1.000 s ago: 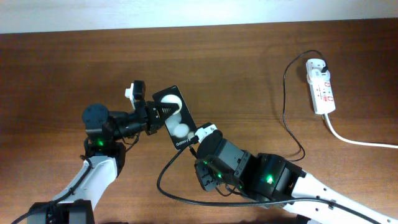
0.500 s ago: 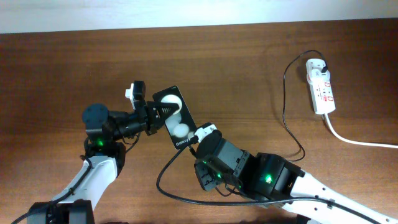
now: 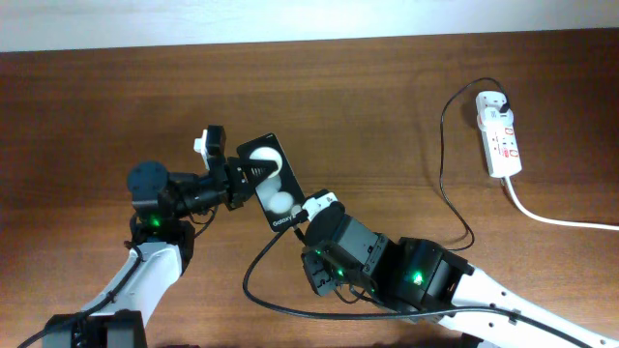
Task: Plug charger to phone and switch on socket
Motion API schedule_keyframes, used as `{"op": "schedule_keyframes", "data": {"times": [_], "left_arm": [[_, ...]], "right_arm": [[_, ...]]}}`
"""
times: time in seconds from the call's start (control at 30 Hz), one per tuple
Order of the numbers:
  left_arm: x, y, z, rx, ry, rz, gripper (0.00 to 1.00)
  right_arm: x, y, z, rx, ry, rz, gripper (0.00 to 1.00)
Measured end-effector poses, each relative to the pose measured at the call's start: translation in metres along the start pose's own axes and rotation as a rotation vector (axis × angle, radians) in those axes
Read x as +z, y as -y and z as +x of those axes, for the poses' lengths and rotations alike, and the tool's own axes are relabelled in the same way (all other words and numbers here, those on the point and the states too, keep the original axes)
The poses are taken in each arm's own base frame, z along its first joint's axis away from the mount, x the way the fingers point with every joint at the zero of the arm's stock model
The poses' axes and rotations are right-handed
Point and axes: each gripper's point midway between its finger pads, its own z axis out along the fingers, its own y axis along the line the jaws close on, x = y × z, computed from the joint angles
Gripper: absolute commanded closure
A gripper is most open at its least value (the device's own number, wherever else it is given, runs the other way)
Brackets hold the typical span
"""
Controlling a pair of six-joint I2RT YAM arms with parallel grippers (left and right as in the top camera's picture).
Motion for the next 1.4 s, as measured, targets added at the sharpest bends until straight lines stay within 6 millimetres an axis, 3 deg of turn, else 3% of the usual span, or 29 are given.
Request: {"op": "schedule_keyframes", "data": {"times": [1.4], "left_arm": [[-0.008,0.011,-0.006,0.065,0.000,0.020,1.00]], "right_arm": [[0.002,-0.015,-0.020,-0.011,0.098,-0.049,0.96]]}}
